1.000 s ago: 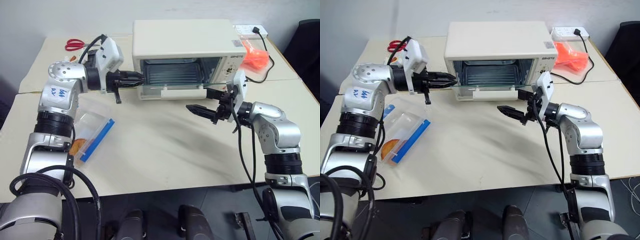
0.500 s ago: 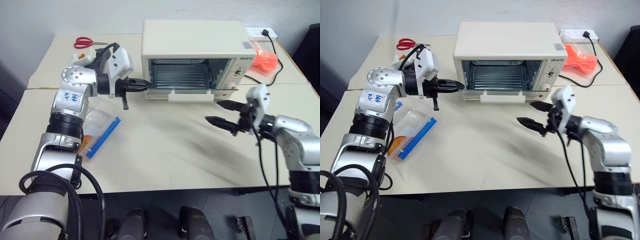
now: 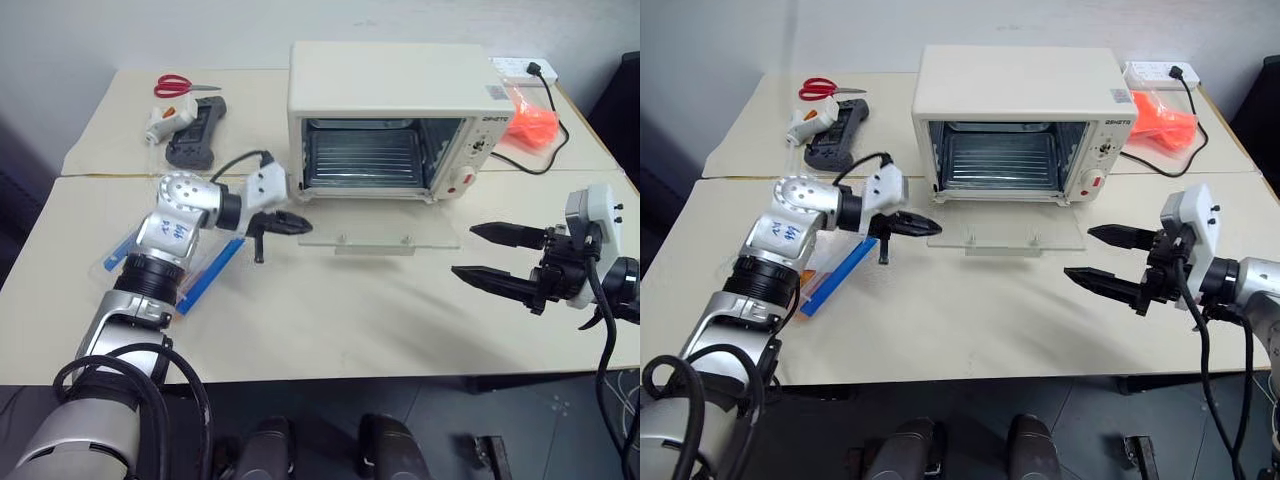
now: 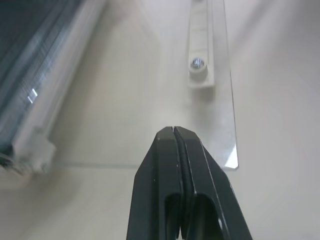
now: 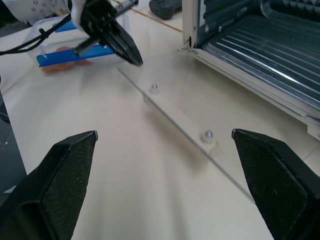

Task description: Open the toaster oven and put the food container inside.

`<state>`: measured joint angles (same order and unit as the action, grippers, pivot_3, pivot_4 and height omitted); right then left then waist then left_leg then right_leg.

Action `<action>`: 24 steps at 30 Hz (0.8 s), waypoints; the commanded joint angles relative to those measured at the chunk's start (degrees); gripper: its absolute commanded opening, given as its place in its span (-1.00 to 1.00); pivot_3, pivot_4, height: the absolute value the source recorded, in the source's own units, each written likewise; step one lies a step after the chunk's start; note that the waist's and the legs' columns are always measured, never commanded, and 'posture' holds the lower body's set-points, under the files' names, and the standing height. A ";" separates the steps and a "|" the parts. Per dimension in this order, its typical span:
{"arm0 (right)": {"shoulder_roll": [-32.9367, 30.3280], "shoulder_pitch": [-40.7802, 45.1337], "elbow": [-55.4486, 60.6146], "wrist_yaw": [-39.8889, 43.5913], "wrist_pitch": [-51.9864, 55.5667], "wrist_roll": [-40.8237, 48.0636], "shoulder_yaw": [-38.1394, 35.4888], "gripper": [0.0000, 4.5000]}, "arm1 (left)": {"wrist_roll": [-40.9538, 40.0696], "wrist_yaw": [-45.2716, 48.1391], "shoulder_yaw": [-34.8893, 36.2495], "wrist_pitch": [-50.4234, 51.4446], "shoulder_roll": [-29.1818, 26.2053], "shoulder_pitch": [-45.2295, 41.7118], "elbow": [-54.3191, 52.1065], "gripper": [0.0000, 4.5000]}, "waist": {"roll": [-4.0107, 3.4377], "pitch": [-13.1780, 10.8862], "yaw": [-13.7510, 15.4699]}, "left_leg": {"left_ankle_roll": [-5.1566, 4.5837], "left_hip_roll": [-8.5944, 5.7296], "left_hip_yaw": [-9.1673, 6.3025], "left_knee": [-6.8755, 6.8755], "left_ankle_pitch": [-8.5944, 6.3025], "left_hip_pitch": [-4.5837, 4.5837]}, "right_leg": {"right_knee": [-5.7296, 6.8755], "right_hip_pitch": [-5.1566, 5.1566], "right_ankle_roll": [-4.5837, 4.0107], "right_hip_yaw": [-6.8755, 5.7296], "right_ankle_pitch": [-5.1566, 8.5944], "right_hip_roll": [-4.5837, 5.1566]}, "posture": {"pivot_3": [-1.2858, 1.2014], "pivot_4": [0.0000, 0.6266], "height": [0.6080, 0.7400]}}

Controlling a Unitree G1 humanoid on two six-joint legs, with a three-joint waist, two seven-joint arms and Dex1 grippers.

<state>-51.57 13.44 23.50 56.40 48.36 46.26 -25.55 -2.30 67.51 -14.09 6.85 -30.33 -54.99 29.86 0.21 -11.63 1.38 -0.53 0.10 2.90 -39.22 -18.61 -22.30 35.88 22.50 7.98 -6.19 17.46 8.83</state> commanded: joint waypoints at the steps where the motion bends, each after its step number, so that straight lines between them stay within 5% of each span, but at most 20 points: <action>1: -0.50 1.72 2.21 -2.08 0.20 3.06 -1.79 1.00 | 2.23 -3.00 -0.49 1.26 0.90 0.02 -3.24 -0.99 | 0.01 0.00 0.08 | 0.00 0.00 0.00 0.00 0.00 -0.01 | 0.00 0.00 0.00 0.00 0.00 0.00 | 0.03 -0.52 1.00; 7: -0.43 4.35 1.62 -3.42 -0.19 4.75 -0.15 1.00 | 0.10 -5.05 2.67 9.62 -0.11 1.62 -12.57 -0.99 | 0.03 -0.01 0.08 | -0.01 0.00 -0.05 -0.01 0.00 -0.05 | -0.02 0.00 0.01 -0.02 -0.01 0.00 | 0.03 -0.52 1.00; 13: -1.14 9.00 0.66 -2.65 -0.21 5.82 2.52 1.00 | -8.12 -9.74 14.00 29.82 -4.66 4.62 -30.05 -0.99 | 0.04 -0.01 -0.53 | 0.00 0.10 -0.09 -0.01 0.00 -0.03 | 0.01 0.02 0.00 -0.01 -0.02 -0.06 | 0.03 -0.52 1.00; 19: -2.78 13.26 -1.97 1.28 -0.53 5.64 6.03 1.00 | -14.20 -20.18 33.34 62.51 -12.14 15.34 -54.10 -0.34 | 0.04 -0.01 -1.38 | 0.00 0.13 -0.57 0.05 -0.01 0.00 | -0.01 0.01 0.00 0.04 -0.02 -0.06 | 0.03 -0.52 1.00; 24: -3.35 19.10 -6.79 5.84 1.22 7.01 9.71 1.00 | -15.56 -28.70 49.67 85.13 -9.68 21.49 -70.23 0.37 | 0.24 -0.05 -0.91 | 0.01 0.14 -0.66 -0.04 0.00 0.00 | -0.02 -0.08 -0.02 0.06 -0.03 -0.06 | 0.03 -0.52 1.00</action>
<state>-53.71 30.77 17.32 60.35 49.25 51.70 -15.89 -17.38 42.56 29.93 87.09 -40.45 -34.05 -35.06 0.45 -11.69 0.47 -0.51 0.23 2.23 -39.26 -18.61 -22.29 35.86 22.41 7.95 -6.11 17.43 8.77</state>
